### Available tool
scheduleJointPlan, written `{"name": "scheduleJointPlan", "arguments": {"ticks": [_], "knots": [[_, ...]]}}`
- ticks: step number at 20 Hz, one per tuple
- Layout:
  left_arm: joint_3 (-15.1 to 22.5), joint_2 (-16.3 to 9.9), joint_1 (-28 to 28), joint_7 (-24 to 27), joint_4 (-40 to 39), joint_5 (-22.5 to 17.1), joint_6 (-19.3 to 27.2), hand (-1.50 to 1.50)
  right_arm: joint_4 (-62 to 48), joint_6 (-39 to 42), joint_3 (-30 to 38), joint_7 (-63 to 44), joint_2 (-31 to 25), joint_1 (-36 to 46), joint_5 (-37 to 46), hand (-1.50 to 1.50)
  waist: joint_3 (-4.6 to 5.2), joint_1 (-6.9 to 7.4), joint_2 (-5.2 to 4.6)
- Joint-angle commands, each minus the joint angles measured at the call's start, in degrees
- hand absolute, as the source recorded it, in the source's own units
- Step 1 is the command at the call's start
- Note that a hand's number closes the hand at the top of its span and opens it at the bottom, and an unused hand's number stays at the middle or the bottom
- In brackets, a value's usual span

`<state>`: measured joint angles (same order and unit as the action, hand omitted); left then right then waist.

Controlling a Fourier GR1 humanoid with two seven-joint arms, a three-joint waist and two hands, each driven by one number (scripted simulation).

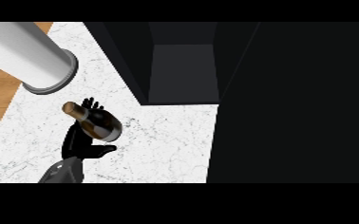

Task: Pick up the wine, place it into the cabinet and close the cabinet

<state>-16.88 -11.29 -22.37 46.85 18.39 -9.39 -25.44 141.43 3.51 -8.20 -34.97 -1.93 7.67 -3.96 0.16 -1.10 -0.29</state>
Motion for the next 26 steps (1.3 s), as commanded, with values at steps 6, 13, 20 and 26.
{"name": "scheduleJointPlan", "arguments": {"ticks": [6, 13, 20, 26], "knots": [[0.3, 0.6, -1.3, 7.5, -1.0, 0.3, -3.0, -1.5, 2.5, 1.9, 4.1, -0.2, -1.5, -1.9, -6.4, -1.5, -0.08, 0.25, 0.04], [-1.5, 2.1, -4.4, 6.2, -2.9, -2.1, -2.5, 1.5, 0.7, 2.4, 1.9, 1.8, -0.1, -3.5, -4.6, -1.5, -0.06, 0.07, -0.05], [-0.6, 2.6, -6.0, 2.7, -1.1, -3.0, -5.9, 1.5, 2.0, 0.9, 4.8, -2.9, -0.9, 0.3, -5.8, -1.5, -0.09, 0.43, 0.11], [-0.7, 4.5, -5.2, 4.4, -1.5, -3.4, -3.7, 1.5, 4.3, 1.9, -0.9, -0.3, 1.0, -5.8, -2.1, -1.5, -0.08, 0.24, 0.14]]}}
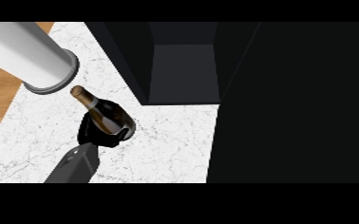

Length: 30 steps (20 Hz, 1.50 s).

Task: Pick up the wine, place it into the cabinet and close the cabinet

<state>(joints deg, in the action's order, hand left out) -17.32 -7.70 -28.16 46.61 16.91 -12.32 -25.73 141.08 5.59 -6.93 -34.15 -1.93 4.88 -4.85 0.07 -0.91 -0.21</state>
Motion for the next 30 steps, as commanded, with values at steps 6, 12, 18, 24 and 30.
{"name": "scheduleJointPlan", "arguments": {"ticks": [6, 12, 18, 24, 30], "knots": [[-1.8, 1.7, 8.2, 2.4, 6.3, -4.4, 1.8, 1.5, 2.0, -0.8, -0.4, -2.1, 0.3, 1.1, -0.5, -1.5, -0.09, 1.16, 0.37], [1.5, 5.0, 11.0, -4.9, 15.7, -6.3, 2.2, 1.5, 1.6, 0.5, 0.3, 1.6, 0.9, -1.5, -1.1, -1.5, -0.1, 1.04, 0.35], [6.9, 7.6, 12.5, -14.4, 30.9, -8.0, 9.0, 1.5, 5.9, -0.7, 1.4, -5.1, -0.3, -0.7, -3.9, -1.5, -0.13, 1.0, 0.56], [23.1, 7.7, 24.1, -18.3, 47.3, -15.2, 15.2, 1.5, 0.8, -0.9, 2.5, -4.0, -0.8, 4.5, -2.0, -1.5, -0.09, 1.19, 0.39], [34.7, 7.7, 25.8, -18.8, 54.9, -18.2, 28.7, 1.5, 2.3, -1.0, 0.5, -4.5, 0.0, 2.9, -2.1, -1.5, -0.06, 0.91, 0.32]]}}
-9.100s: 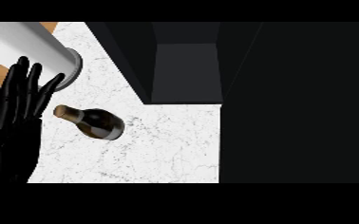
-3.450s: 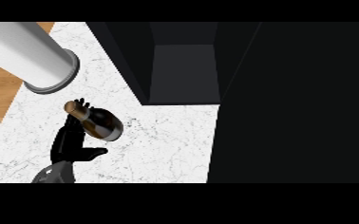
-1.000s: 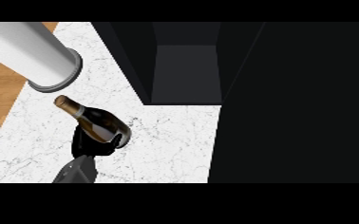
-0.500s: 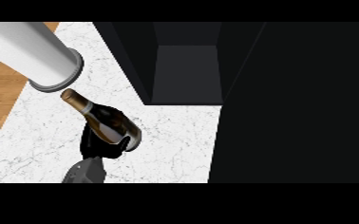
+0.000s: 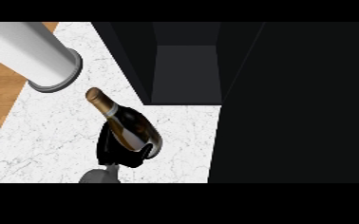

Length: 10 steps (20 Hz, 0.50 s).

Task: Pick up the wine, place it into the cabinet and close the cabinet

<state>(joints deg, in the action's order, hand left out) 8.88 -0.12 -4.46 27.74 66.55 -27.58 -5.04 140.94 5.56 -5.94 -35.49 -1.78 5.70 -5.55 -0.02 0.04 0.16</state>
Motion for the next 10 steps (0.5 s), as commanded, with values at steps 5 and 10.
{"name": "scheduleJointPlan", "arguments": {"ticks": [5, 10], "knots": [[9.8, 0.1, -2.0, -4.2, 5.2, -6.2, 12.7, 1.5, 3.6, -0.2, -1.4, -2.4, -0.2, 0.0, -0.4, -1.5, 0.03, -0.17, -0.1], [13.2, 0.1, -6.1, 1.1, -1.3, -13.4, 17.0, 1.5, -0.5, -0.3, -0.7, 1.9, 0.9, 0.4, 0.0, -1.5, 0.04, -0.28, -0.18]]}}
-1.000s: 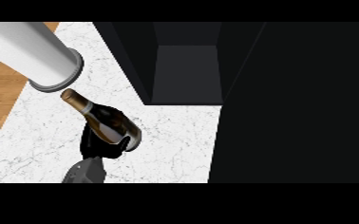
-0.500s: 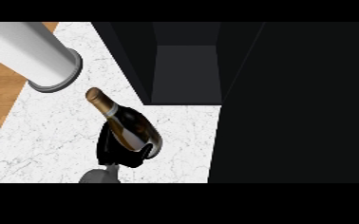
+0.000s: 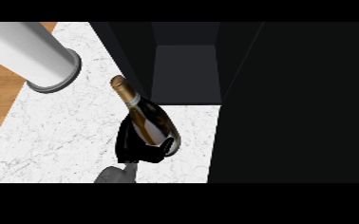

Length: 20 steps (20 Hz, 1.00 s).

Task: Pick up the wine, place it into the cabinet and close the cabinet

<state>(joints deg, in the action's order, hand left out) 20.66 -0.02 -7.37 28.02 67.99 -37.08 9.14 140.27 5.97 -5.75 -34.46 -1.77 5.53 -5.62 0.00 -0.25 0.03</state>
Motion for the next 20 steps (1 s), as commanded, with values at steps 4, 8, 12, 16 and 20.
{"name": "scheduleJointPlan", "arguments": {"ticks": [4, 8, 12, 16, 20], "knots": [[5.9, 0.0, -4.1, 9.5, -10.6, -7.6, 4.0, 1.5, 3.4, 1.1, 3.4, -3.1, -2.0, 0.7, -5.9, -1.5, 0.03, -0.32, -0.1], [6.1, 0.0, -9.3, 9.2, -14.5, -10.4, 5.0, 1.5, 2.4, 0.1, 2.1, -1.4, -0.5, 0.0, -2.9, -1.5, 0.02, -0.32, -0.09], [9.6, 0.0, -12.4, 10.6, -14.1, -13.3, 7.9, 1.5, -0.1, -0.4, 1.1, -2.5, -0.6, 3.3, -1.5, -1.5, 0.04, -0.23, -0.08], [11.2, 0.0, -14.1, 12.5, -15.7, -15.3, 7.8, 1.5, -0.4, 1.0, 0.0, 0.6, 0.4, -0.9, -2.3, -1.5, 0.02, -0.26, -0.06], [9.4, 0.0, -19.5, 12.1, -19.9, -16.8, 8.6, 1.5, 2.0, 0.8, 3.3, -0.9, -0.8, -0.4, -5.0, -1.5, 0.02, -0.38, -0.07]]}}
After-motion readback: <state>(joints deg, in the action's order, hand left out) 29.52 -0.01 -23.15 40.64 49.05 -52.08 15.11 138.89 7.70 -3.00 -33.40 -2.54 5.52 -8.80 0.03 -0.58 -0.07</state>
